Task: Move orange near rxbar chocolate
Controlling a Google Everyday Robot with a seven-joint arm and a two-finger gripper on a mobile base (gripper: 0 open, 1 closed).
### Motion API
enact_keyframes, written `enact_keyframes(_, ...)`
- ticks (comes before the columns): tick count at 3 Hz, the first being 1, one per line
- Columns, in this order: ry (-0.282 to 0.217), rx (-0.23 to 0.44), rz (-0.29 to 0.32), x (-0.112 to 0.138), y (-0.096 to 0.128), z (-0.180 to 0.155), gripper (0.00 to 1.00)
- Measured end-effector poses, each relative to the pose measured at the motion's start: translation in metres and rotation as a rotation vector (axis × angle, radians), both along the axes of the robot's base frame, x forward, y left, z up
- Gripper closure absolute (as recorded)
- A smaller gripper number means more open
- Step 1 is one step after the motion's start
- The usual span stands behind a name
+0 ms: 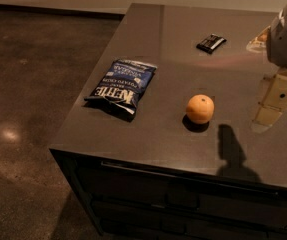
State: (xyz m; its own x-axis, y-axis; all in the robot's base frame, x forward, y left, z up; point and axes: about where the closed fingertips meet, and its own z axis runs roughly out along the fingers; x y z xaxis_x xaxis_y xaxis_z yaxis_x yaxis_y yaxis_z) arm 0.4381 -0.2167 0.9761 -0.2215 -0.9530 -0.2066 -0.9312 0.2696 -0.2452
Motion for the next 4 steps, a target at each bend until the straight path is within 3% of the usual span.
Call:
enact_keyframes(2,-0.007,0.039,-0.03,0.014,-0.003,-0.002,0.0)
enact_keyframes(4,0.022,0.187,-0.074,0.053,0.0,-0.039,0.0)
